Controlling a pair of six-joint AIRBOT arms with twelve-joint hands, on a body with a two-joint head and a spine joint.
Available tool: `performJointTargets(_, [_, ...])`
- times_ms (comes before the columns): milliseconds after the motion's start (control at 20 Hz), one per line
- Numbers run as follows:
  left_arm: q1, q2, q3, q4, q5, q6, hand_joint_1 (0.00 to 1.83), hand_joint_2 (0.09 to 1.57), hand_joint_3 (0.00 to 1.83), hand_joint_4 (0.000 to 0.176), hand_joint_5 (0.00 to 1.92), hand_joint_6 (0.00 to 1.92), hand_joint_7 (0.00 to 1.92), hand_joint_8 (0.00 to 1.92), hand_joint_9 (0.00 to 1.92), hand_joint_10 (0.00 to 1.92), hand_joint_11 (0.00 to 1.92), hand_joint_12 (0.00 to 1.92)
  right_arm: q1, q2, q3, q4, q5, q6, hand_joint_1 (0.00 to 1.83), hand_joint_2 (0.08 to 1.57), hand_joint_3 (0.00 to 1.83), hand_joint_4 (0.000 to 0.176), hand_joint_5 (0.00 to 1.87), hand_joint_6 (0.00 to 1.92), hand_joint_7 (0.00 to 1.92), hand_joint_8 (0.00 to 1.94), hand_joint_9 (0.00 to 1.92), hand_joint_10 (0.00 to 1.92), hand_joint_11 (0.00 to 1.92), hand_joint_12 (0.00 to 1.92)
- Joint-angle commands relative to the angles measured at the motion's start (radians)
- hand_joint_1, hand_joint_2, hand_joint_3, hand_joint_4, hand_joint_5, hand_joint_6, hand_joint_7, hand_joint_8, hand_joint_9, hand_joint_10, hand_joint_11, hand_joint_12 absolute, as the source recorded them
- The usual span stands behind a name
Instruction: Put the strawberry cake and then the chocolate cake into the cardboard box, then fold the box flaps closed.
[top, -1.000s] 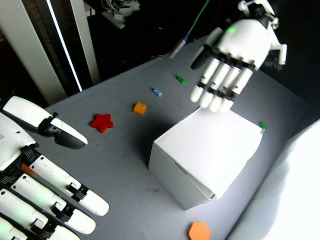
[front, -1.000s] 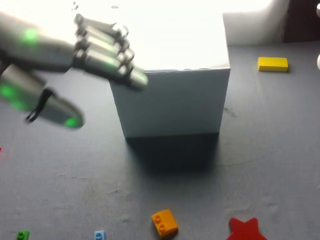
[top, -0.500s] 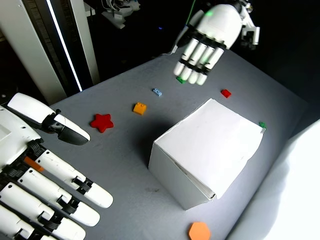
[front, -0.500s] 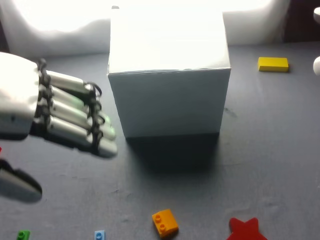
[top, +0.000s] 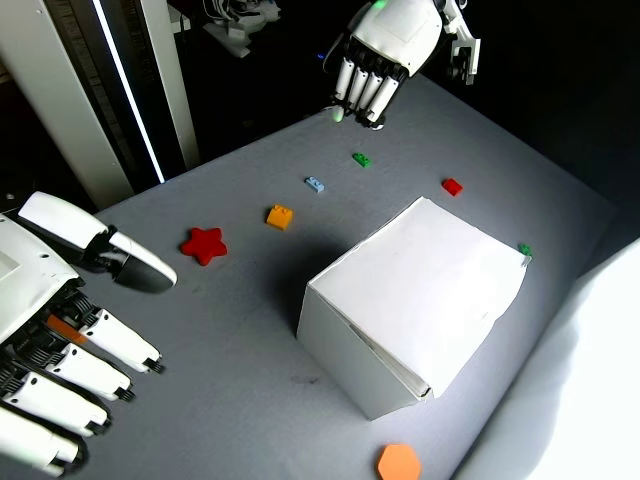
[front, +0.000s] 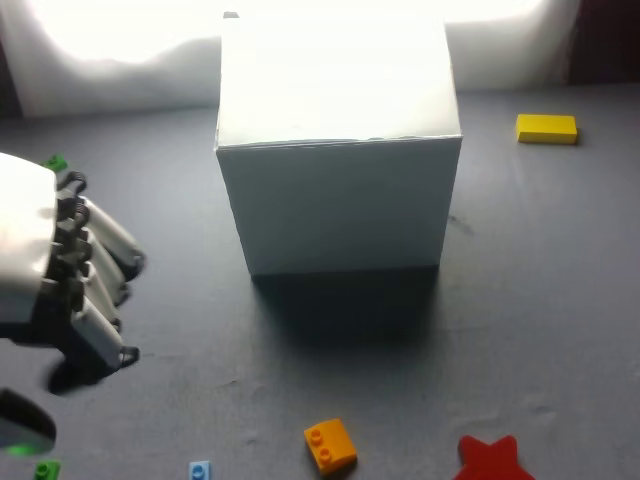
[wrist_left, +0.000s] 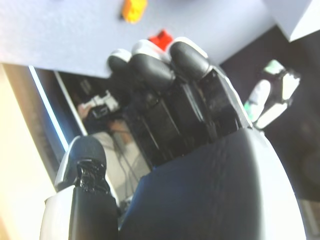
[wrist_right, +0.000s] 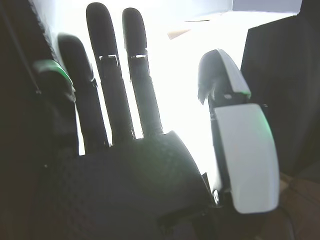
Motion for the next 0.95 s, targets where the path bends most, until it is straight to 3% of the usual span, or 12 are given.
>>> performJointTargets(0, [-0.007,0.016,-0.005,-0.083,-0.012,-0.003,0.27,1.49,0.02,0.000,0.99,1.85,1.10,1.91,1.11,1.92,1.01,1.92,0.008,0.014,-0.001,-0.027,0.093,0.000,0.45,1.49,0.02,0.000,1.01,1.57,1.23,1.79,1.27,1.92,1.31,1.92])
performJointTargets(100, [-0.005,0.039,-0.012,-0.082,-0.029,-0.006,0.31,1.52,0.02,0.000,1.03,1.92,1.12,1.92,1.14,1.92,1.05,1.92,0.008,0.014,-0.003,-0.027,0.091,-0.003,0.48,1.49,0.01,0.000,1.05,1.77,1.27,1.87,1.33,1.92,1.41,1.92])
performJointTargets(250, [-0.009,0.043,0.025,-0.082,-0.035,-0.017,0.33,1.52,0.01,0.000,0.99,1.92,1.12,1.92,1.14,1.92,1.04,1.92,0.008,0.014,-0.004,-0.027,0.088,-0.004,0.47,1.50,0.01,0.000,1.02,1.85,1.23,1.91,1.32,1.92,1.41,1.92])
performJointTargets(700, [-0.017,0.030,0.137,-0.081,-0.053,-0.032,0.32,1.52,0.00,0.000,1.00,1.92,1.14,1.92,1.15,1.92,1.05,1.92,0.007,0.013,-0.023,-0.027,0.084,-0.022,0.48,1.48,0.00,0.000,1.02,1.87,1.21,1.93,1.29,1.92,1.36,1.92])
performJointTargets(900, [-0.029,0.035,0.132,-0.081,-0.053,-0.035,0.34,1.52,0.00,0.000,0.98,1.92,1.12,1.92,1.13,1.92,1.00,1.92,0.007,0.013,-0.025,-0.027,0.077,-0.025,0.46,1.48,0.00,0.000,1.01,1.90,1.20,1.94,1.27,1.92,1.34,1.92])
